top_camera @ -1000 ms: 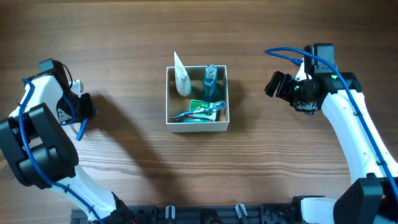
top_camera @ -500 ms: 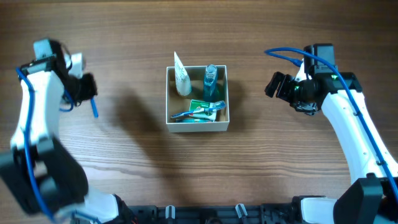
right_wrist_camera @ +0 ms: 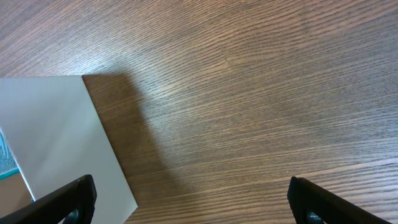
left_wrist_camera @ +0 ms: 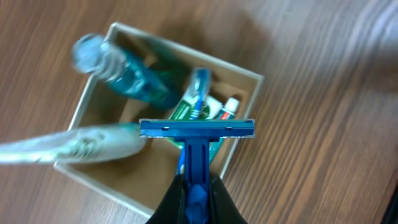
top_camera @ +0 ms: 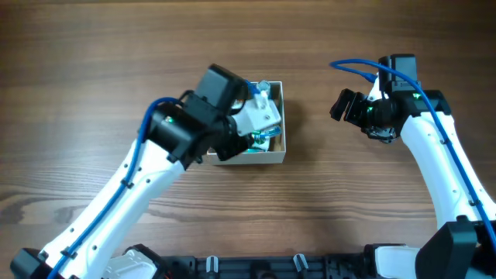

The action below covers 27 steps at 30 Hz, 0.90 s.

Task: Pack container
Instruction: 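Lower the razor into the box and release it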

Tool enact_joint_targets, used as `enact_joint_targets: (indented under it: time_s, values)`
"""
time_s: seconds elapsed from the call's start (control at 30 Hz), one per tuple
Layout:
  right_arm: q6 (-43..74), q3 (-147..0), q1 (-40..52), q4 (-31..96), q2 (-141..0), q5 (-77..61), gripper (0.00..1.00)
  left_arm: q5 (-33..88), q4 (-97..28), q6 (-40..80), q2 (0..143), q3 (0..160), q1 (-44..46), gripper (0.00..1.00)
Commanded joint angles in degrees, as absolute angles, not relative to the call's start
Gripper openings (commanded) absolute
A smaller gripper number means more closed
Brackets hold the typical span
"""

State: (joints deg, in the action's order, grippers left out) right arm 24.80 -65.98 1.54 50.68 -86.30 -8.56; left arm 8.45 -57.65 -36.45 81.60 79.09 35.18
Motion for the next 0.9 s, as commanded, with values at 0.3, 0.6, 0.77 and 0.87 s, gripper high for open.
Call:
enact_joint_targets:
  time_s: [0.3, 0.6, 0.77, 0.87]
  values:
    - [24.12, -65.71, 1.41, 50.83, -86.78, -8.38, 1.00, 5.26, -50.78, -52.05, 103.50, 78.22, 34.48, 0.04]
    - [23.99, -65.71, 1.41, 50.57, -86.78, -7.73, 1.00, -0.60, -51.44, -48.99, 99.00, 78.98, 33.91, 0.68]
    - [22.24, -66.70, 1.43, 48.84, -86.56, -3.22, 1.00, -1.21, -51.51, -40.45, 81.71, 79.64, 32.80, 1.00]
    - [17.04, -71.50, 3.97, 45.54, -84.97, -1.58, 1.00, -1.19, -52.99, -28.75, 75.66, 79.61, 25.76, 1.00]
